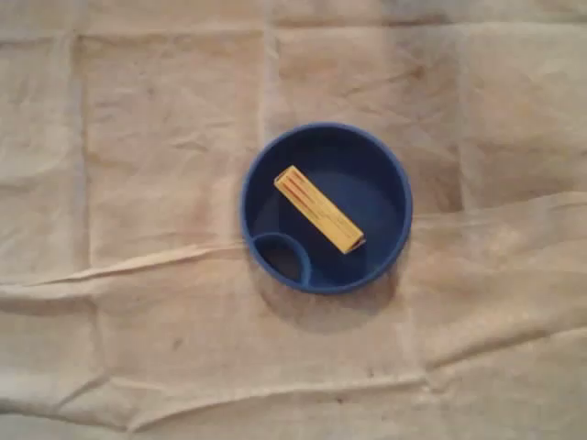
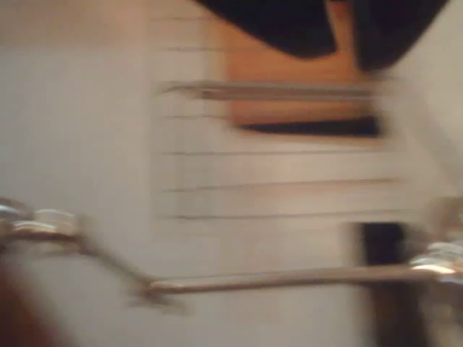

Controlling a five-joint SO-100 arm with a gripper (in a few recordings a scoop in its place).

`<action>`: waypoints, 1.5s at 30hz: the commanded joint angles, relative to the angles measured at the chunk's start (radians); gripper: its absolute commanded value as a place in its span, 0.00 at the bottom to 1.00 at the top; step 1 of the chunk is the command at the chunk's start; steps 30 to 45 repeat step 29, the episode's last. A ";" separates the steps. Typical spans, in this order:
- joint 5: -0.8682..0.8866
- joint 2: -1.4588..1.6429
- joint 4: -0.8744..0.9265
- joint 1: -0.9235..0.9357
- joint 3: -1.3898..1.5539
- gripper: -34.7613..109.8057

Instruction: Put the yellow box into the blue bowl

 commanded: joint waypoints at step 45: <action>-0.198 0.647 -0.002 -0.003 0.643 0.24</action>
